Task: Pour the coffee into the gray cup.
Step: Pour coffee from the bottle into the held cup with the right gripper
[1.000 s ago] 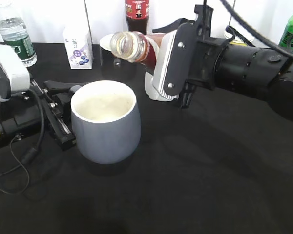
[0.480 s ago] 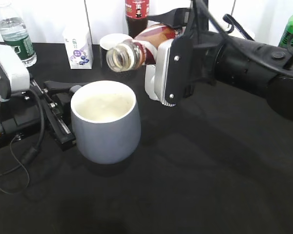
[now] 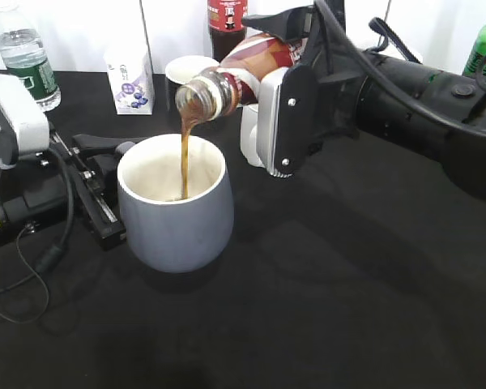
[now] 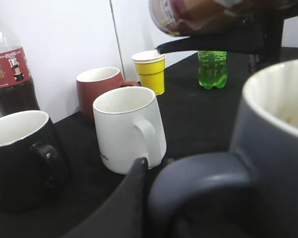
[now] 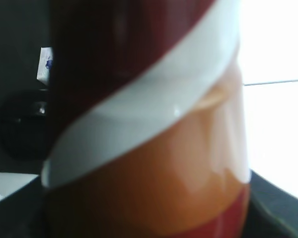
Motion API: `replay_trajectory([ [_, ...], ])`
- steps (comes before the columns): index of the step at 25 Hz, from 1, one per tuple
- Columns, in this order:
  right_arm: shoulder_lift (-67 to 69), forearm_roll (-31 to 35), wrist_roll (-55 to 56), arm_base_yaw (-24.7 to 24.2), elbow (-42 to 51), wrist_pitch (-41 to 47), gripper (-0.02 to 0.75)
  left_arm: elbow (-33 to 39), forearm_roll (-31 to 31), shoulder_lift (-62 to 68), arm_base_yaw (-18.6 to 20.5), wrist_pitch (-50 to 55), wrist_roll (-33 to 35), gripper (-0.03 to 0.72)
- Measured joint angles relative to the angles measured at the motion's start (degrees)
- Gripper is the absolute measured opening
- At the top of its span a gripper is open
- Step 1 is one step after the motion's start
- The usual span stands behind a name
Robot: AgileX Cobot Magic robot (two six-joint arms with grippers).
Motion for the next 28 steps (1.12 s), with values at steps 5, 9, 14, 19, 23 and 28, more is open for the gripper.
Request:
replay_trajectory([
  [5, 0.00, 0.56, -1.24, 0.00, 0.00, -0.84, 0.529, 0.00, 0.00, 0.00, 0.00, 0.00, 0.00, 0.051],
  [9, 0.00, 0.60, -1.45, 0.00, 0.00, -1.69, 0.529, 0.00, 0.00, 0.00, 0.00, 0.00, 0.00, 0.051],
  [14, 0.00, 0.60, -1.67, 0.00, 0.00, -1.80, 0.529, 0.00, 0.00, 0.00, 0.00, 0.00, 0.00, 0.051],
  [19, 0.00, 0.60, -2.97, 0.00, 0.00, -1.95, 0.529, 0.00, 0.00, 0.00, 0.00, 0.05, 0.00, 0.051],
  [23, 0.00, 0.67, -3.63, 0.00, 0.00, -2.08, 0.529, 0.00, 0.00, 0.00, 0.00, 0.05, 0.00, 0.051],
  [28, 0.00, 0.69, -4.23, 0.00, 0.00, -2.08, 0.529, 0.00, 0.00, 0.00, 0.00, 0.05, 0.00, 0.051],
])
